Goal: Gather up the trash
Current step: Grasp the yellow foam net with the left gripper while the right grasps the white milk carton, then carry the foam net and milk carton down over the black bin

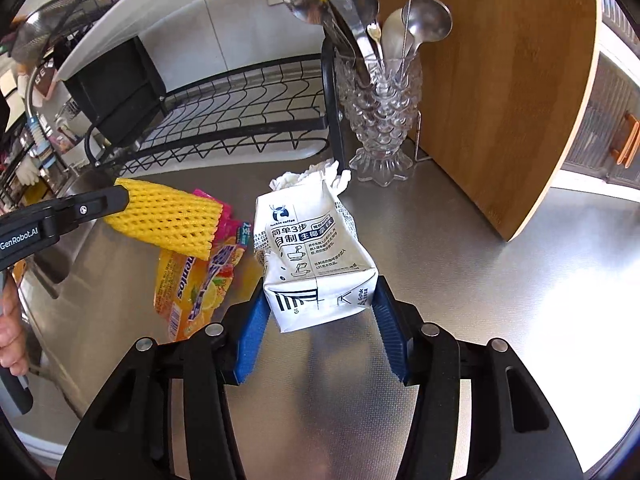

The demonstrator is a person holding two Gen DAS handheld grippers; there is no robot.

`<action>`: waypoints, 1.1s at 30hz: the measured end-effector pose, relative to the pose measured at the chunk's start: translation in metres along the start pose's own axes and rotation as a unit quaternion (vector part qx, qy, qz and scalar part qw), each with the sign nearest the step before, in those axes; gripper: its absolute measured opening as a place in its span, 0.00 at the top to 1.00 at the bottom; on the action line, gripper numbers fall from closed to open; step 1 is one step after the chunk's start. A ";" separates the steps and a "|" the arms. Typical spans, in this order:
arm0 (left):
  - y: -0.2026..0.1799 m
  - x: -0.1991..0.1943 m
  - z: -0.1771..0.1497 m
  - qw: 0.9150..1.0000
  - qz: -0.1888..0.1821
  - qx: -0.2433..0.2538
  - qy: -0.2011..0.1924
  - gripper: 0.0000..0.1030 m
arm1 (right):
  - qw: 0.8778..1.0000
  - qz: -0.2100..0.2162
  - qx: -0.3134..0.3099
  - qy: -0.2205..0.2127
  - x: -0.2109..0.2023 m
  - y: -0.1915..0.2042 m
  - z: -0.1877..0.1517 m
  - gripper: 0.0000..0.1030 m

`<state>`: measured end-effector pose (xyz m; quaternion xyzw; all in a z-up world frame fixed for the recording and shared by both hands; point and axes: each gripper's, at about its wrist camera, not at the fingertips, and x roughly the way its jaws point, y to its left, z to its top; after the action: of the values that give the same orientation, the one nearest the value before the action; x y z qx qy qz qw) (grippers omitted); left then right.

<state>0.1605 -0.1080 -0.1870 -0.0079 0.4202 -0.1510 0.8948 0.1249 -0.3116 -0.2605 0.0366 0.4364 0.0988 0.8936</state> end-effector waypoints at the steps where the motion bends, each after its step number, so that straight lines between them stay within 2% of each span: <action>1: 0.001 -0.009 -0.001 1.000 0.001 0.001 -0.007 0.97 | 1.000 0.000 0.001 -0.005 -0.006 0.002 -0.001 0.49; 8: 0.013 -0.070 -0.033 0.999 0.009 0.004 -0.037 0.97 | 0.999 0.010 0.008 -0.032 -0.049 0.034 -0.022 0.49; 16: 0.042 -0.134 -0.106 0.999 0.021 -0.003 -0.034 0.97 | 0.999 0.032 -0.002 -0.034 -0.082 0.093 -0.074 0.49; 24: 0.061 -0.176 -0.190 1.000 0.023 -0.018 -0.002 0.97 | 0.998 0.062 -0.016 -0.004 -0.098 0.152 -0.142 0.49; 33: 0.070 -0.180 -0.262 0.998 0.015 -0.044 0.049 0.97 | 0.995 0.078 -0.016 0.055 -0.100 0.179 -0.210 0.49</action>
<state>-0.1267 0.0382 -0.2312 -0.0337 0.4699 -0.1192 0.8740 -0.1260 -0.1620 -0.2859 0.0502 0.4792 0.1770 0.8582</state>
